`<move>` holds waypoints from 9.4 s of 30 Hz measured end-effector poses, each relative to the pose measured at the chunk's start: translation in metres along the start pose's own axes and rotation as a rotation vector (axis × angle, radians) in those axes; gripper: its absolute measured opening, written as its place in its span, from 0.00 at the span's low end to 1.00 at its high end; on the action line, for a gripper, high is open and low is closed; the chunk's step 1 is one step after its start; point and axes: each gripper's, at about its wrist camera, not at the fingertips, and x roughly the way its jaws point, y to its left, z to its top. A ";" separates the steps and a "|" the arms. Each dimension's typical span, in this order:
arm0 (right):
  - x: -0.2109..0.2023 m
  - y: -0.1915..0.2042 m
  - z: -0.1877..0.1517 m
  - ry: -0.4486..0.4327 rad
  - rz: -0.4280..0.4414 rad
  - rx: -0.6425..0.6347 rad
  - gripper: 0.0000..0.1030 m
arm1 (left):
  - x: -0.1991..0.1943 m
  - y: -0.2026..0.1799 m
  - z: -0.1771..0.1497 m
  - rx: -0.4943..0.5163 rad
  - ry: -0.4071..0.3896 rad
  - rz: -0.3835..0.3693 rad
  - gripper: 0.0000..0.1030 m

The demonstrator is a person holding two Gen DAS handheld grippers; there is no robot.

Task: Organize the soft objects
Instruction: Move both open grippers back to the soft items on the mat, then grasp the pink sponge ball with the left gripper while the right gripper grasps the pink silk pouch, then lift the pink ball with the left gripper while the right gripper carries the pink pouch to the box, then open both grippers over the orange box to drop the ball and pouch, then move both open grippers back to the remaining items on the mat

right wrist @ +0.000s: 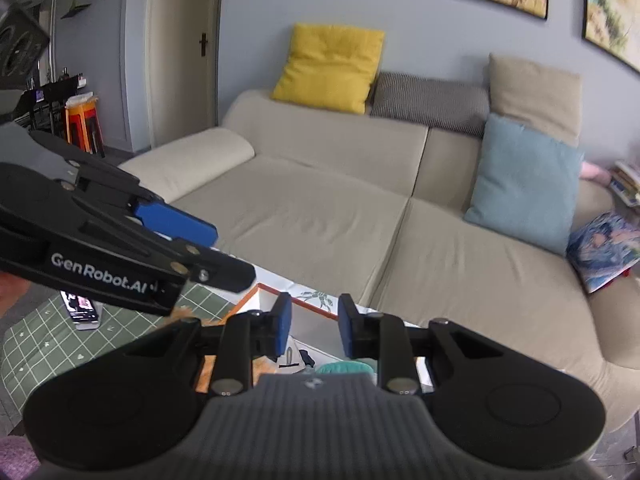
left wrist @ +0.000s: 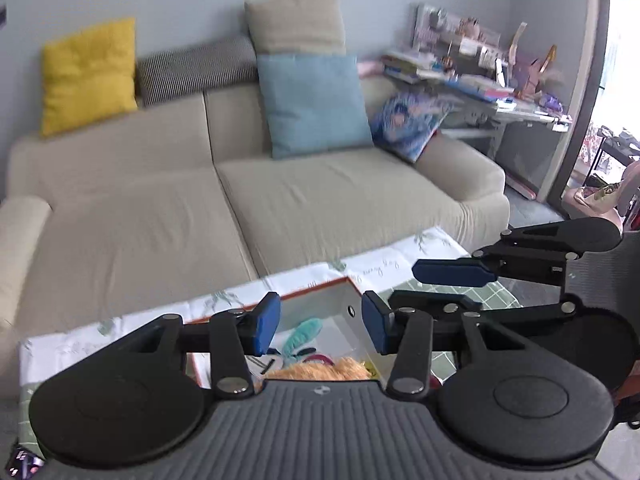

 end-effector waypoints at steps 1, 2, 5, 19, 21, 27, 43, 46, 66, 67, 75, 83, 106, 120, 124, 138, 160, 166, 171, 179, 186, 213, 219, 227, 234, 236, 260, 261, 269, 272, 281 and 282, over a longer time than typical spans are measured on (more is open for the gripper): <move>-0.013 0.004 -0.004 -0.016 0.002 -0.002 0.24 | -0.010 -0.005 -0.004 0.010 -0.022 0.010 0.53; -0.024 0.008 -0.008 -0.031 0.001 -0.005 0.28 | -0.021 -0.013 -0.010 0.023 -0.048 0.021 0.53; -0.058 0.022 -0.026 -0.078 -0.005 0.000 0.32 | -0.050 -0.033 -0.030 0.054 -0.121 0.063 0.53; -0.151 0.090 -0.185 -0.216 -0.062 0.038 0.37 | -0.083 -0.092 -0.178 -0.054 -0.268 -0.020 0.49; -0.153 0.097 -0.205 -0.206 -0.077 0.035 0.37 | -0.079 -0.092 -0.197 -0.078 -0.267 -0.017 0.49; -0.143 0.101 -0.256 -0.180 -0.085 0.088 0.37 | -0.059 -0.091 -0.252 -0.149 -0.239 -0.031 0.49; -0.089 0.079 -0.325 0.019 -0.159 0.203 0.36 | 0.010 -0.114 -0.321 -0.153 -0.112 0.030 0.43; -0.081 0.070 -0.332 0.039 -0.179 0.231 0.33 | 0.020 -0.116 -0.322 -0.156 -0.097 0.026 0.43; -0.005 -0.007 -0.343 0.127 -0.317 0.229 0.49 | 0.115 -0.124 -0.298 -0.117 -0.074 0.085 0.69; 0.001 -0.011 -0.344 0.127 -0.329 0.217 0.50 | 0.118 -0.124 -0.297 -0.114 -0.081 0.092 0.70; 0.029 -0.034 -0.358 0.177 -0.332 0.253 0.66 | 0.144 -0.129 -0.298 -0.063 -0.062 0.118 0.71; 0.047 -0.044 -0.367 0.213 -0.331 0.297 0.69 | 0.159 -0.129 -0.295 -0.058 -0.059 0.143 0.68; 0.044 -0.020 -0.369 0.267 -0.312 0.227 0.44 | 0.139 -0.139 -0.298 -0.038 -0.049 0.078 0.51; -0.016 0.017 -0.348 0.197 -0.305 0.164 0.44 | 0.093 -0.144 -0.299 -0.043 -0.068 0.063 0.50; -0.033 0.028 -0.340 0.169 -0.299 0.159 0.44 | 0.076 -0.146 -0.300 -0.037 -0.081 0.064 0.49; -0.104 0.068 -0.312 0.043 -0.266 0.135 0.44 | 0.011 -0.142 -0.299 -0.068 -0.119 0.058 0.49; -0.169 0.046 -0.186 -0.172 -0.246 0.016 0.44 | -0.058 -0.118 -0.187 0.011 -0.220 -0.018 0.50; -0.157 0.012 -0.130 -0.203 -0.164 0.067 0.44 | -0.057 -0.104 -0.131 0.042 -0.250 -0.083 0.50; -0.135 -0.010 -0.085 -0.212 -0.099 0.100 0.44 | -0.049 -0.090 -0.079 0.127 -0.212 -0.134 0.50; -0.075 -0.043 -0.024 -0.190 -0.065 0.114 0.45 | -0.020 -0.056 0.014 0.175 -0.056 -0.163 0.50; 0.011 -0.074 -0.001 -0.051 0.031 0.179 0.45 | 0.040 -0.017 0.059 0.103 0.125 -0.118 0.50; 0.202 -0.074 -0.081 0.450 0.099 0.289 0.58 | 0.213 0.065 0.001 -0.104 0.578 -0.075 0.59; 0.196 -0.078 -0.081 0.431 0.102 0.303 0.65 | 0.214 0.070 -0.004 -0.127 0.585 -0.056 0.67; 0.183 -0.075 -0.074 0.408 0.092 0.278 0.65 | 0.204 0.071 -0.001 -0.159 0.558 -0.052 0.69; 0.154 -0.074 -0.058 0.362 0.066 0.263 0.65 | 0.171 0.063 0.013 -0.160 0.466 -0.054 0.69; 0.141 -0.073 -0.051 0.344 0.059 0.256 0.65 | 0.157 0.057 0.019 -0.152 0.437 -0.055 0.69; -0.077 -0.011 -0.083 -0.024 -0.012 0.172 0.65 | -0.038 -0.062 -0.042 0.042 -0.047 -0.084 0.69; -0.083 -0.007 -0.093 -0.044 -0.022 0.177 0.65 | -0.043 -0.068 -0.052 0.054 -0.081 -0.080 0.69; -0.122 0.026 -0.166 -0.190 -0.107 0.203 0.64 | -0.060 -0.106 -0.138 0.048 -0.284 -0.059 0.69; -0.132 0.036 -0.187 -0.227 -0.143 0.218 0.64 | -0.056 -0.113 -0.165 0.007 -0.307 -0.050 0.69; -0.134 0.063 -0.248 -0.217 -0.224 0.205 0.64 | -0.043 -0.108 -0.238 -0.090 -0.335 0.001 0.69; -0.130 0.064 -0.254 -0.210 -0.224 0.214 0.64 | -0.039 -0.105 -0.245 -0.102 -0.321 0.012 0.69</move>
